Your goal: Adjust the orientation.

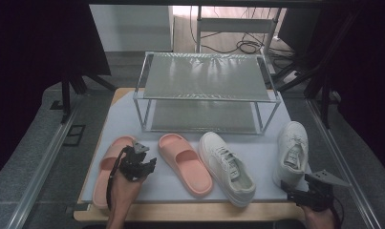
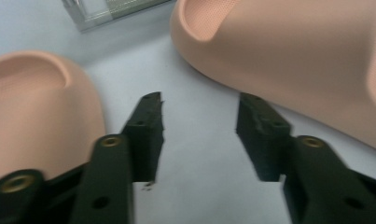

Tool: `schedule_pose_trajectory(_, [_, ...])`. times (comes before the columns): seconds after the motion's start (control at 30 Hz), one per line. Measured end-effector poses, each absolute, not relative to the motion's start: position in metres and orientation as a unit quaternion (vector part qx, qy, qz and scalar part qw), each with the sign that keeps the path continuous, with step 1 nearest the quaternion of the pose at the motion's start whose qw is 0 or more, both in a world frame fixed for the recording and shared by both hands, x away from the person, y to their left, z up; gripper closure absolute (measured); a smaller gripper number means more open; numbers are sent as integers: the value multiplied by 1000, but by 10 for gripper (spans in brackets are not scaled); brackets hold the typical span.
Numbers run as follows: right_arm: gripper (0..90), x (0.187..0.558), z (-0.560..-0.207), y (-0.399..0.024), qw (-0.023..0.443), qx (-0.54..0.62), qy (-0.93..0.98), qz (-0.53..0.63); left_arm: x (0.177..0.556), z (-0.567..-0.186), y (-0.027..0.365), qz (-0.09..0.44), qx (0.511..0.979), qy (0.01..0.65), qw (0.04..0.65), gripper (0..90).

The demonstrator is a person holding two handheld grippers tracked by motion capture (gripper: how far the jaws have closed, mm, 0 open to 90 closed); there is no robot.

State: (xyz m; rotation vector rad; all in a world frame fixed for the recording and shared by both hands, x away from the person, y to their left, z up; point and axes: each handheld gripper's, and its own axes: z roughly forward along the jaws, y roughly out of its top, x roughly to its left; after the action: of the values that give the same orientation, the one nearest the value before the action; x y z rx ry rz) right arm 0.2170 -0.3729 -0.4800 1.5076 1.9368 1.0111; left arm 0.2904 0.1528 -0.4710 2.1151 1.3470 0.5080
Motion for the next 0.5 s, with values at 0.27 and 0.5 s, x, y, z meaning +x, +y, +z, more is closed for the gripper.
schedule_pose_trajectory(0.27, [61, 215, -476, -373, 252, 547, 703, 378, 311, -483, 138, 170, 804, 505, 264, 885])
schedule_pose_trajectory(0.5, [68, 214, -475, -373, 255, 544, 703, 379, 322, -489, 136, 155, 800, 513, 267, 897])
